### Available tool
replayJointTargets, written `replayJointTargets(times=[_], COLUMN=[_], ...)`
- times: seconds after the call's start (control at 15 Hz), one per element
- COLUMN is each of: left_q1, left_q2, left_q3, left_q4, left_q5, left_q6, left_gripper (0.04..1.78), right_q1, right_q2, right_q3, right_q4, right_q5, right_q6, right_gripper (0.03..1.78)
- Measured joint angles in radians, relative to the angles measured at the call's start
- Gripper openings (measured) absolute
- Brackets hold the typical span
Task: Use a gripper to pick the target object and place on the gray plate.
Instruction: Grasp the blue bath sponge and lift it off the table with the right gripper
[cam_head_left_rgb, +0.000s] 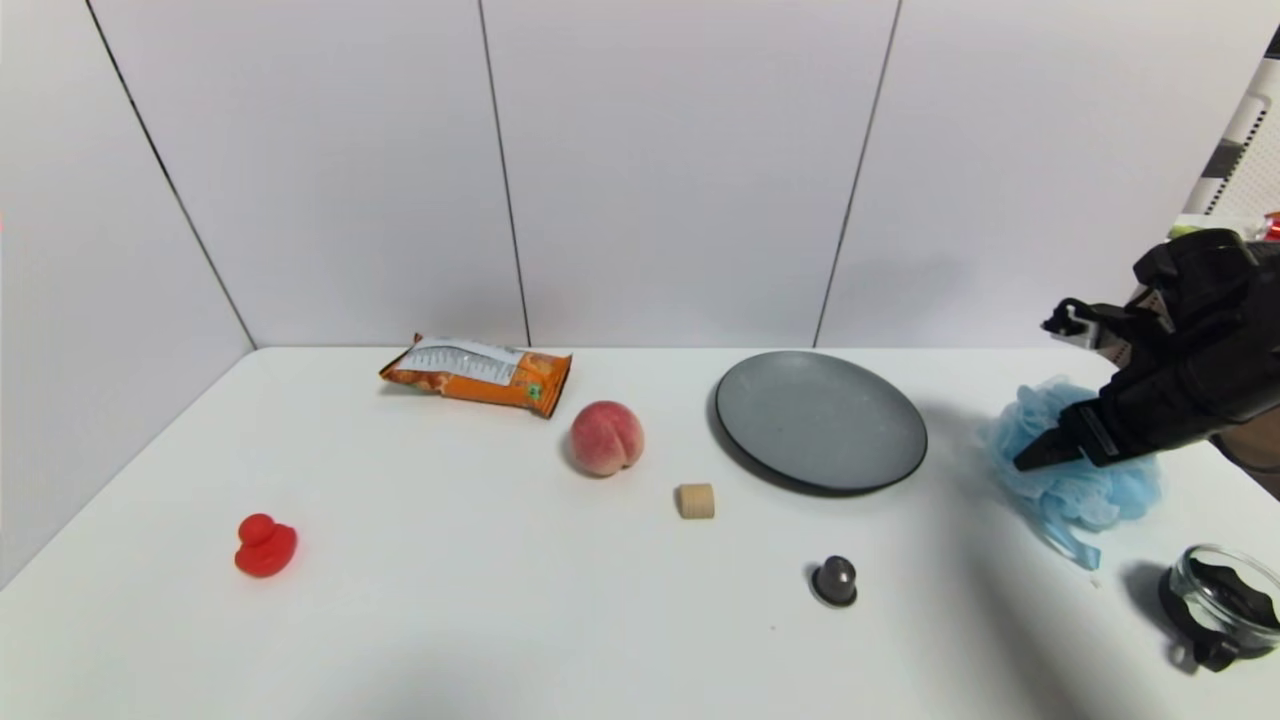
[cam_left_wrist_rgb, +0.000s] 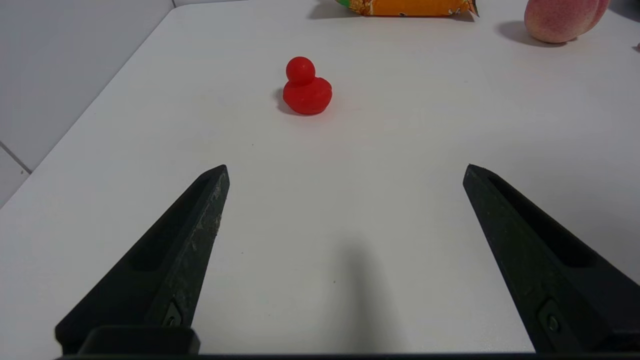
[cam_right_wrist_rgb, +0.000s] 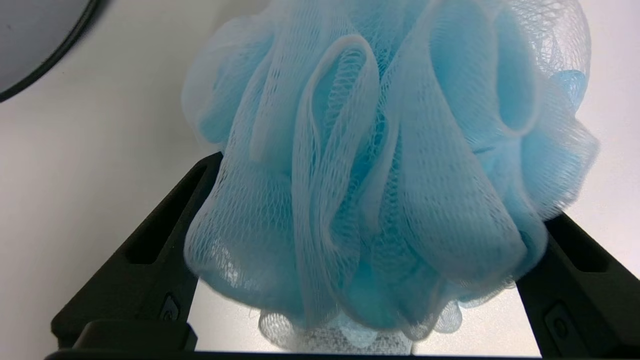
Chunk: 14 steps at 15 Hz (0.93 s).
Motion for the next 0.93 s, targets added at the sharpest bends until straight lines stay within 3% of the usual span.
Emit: replayJointTargets(times=[0.27, 0.4, 0.6, 0.8, 0.93], left_q1=[0.0, 0.0, 0.0, 0.0, 0.0], left_q2=[0.0, 0.0, 0.0, 0.0, 0.0], left_q3=[0.0, 0.0, 0.0, 0.0, 0.0], left_q4=[0.0, 0.0, 0.0, 0.0, 0.0], left_q5=[0.001, 0.001, 0.001, 0.001, 0.0], left_q6=[0.0, 0.0, 0.0, 0.0, 0.0], left_gripper=[1.69, 1.69, 1.69, 1.69, 1.69], right_q1=[-0.012, -0.016, -0.017, -0.019, -0.018], right_q2=[0.028, 0.037, 0.043, 0.036, 0.009], right_q3=[0.0, 0.001, 0.002, 0.003, 0.002], right_q4=[-0.003, -0.009, -0.014, -0.017, -0.015], right_q5=[0.005, 0.006, 0.006, 0.007, 0.021], right_q6=[0.0, 0.007, 0.011, 0.013, 0.011], right_gripper=[1.71, 1.36, 1.0, 0.8, 0.79])
